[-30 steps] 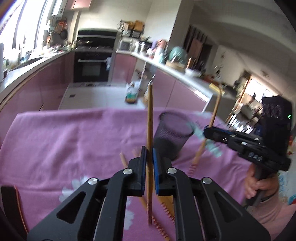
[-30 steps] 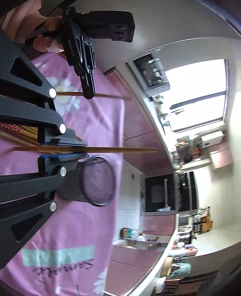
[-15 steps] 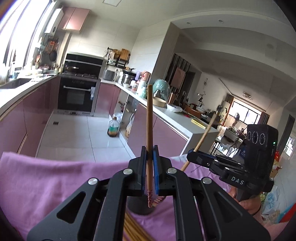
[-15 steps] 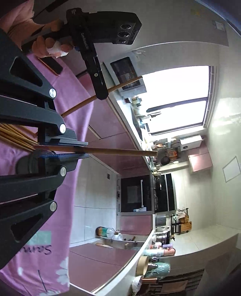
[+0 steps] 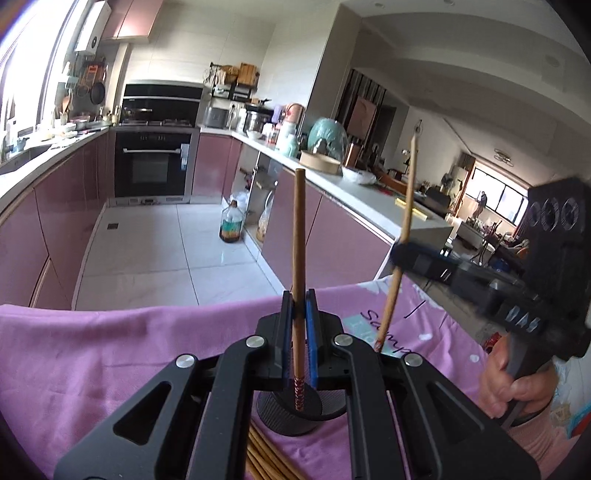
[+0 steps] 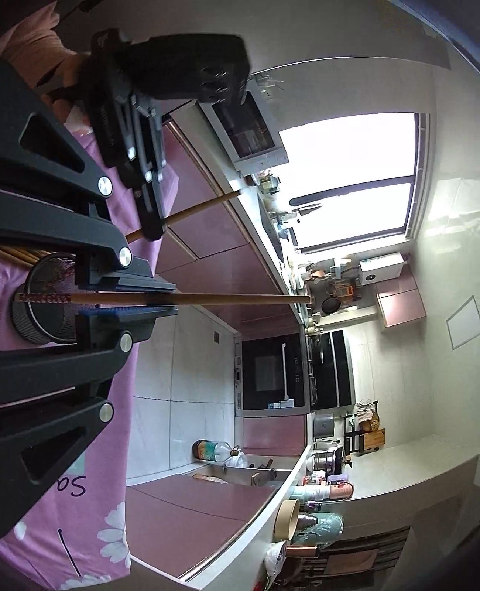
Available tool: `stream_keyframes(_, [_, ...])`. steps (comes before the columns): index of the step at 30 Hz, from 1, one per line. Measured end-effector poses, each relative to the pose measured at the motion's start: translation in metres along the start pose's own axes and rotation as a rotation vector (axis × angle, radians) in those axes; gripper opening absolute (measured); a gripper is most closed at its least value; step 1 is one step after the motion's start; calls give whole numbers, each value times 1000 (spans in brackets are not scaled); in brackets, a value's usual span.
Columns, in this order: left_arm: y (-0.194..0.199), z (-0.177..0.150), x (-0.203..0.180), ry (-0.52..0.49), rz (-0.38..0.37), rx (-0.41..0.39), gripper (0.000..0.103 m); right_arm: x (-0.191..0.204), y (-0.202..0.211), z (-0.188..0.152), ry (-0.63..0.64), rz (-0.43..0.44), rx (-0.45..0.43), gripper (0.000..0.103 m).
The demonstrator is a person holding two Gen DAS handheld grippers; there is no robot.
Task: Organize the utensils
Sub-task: 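Lift the left tool's chopstick upright into the mesh cup and open while the right tool does likewise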
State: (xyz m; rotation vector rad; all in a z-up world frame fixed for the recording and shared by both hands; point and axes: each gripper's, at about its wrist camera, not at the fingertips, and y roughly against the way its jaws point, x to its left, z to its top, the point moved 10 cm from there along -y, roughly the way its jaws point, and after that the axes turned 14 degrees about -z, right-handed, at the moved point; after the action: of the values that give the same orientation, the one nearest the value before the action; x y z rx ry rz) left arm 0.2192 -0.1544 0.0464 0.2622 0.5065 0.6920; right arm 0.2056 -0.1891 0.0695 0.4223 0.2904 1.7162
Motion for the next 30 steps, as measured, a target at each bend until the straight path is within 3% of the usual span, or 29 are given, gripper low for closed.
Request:
stream_keyframes(5, [-12,-14,11,2,0,37,7,-2,-3,10,0,-8,-11,5])
stream_keyframes(18, [-49,-29,42,-4,9,131,7,2,-75,-58,42,-20,296,5])
stream_keyframes(27, [-66,-34,63,10,38,156,9,8,-89,-64,18,-48,313,9])
stream_keyframes(30, [-64,-35,66,-4,66,146,15,9,-88,-66,6,-47,300,13])
